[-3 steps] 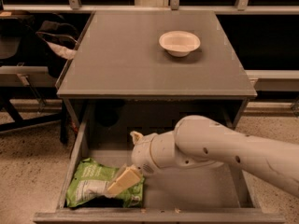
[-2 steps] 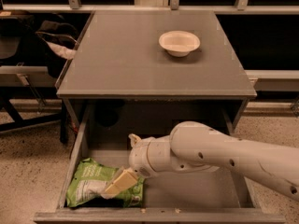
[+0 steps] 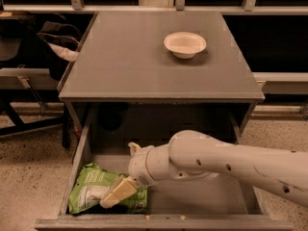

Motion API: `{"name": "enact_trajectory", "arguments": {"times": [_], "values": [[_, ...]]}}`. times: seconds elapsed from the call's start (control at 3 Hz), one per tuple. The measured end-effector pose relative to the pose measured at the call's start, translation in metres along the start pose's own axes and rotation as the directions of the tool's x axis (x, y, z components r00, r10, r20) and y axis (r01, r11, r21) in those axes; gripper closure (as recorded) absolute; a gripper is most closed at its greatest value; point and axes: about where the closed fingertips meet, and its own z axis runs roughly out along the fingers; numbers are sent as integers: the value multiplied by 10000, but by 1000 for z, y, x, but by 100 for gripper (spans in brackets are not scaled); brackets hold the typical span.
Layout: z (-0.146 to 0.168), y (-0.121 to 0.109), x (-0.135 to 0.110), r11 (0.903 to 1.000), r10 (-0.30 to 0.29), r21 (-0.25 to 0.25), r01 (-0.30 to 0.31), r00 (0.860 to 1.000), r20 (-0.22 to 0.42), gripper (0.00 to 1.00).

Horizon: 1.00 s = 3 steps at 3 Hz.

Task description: Pick green rice chip bag from top drawer and place on counter

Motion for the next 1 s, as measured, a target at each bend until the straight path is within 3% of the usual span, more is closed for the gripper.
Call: {"name": "enact_trajectory", "arguments": {"times": [0.33,0.67,1.0], "values": [[23,13,3,9977,-53,-670,51,10000,-25,0],[24,14,3,9976,-53,-691,51,10000,-25,3],[24,14,3,9976,-53,-691,51,10000,-25,26]]}}
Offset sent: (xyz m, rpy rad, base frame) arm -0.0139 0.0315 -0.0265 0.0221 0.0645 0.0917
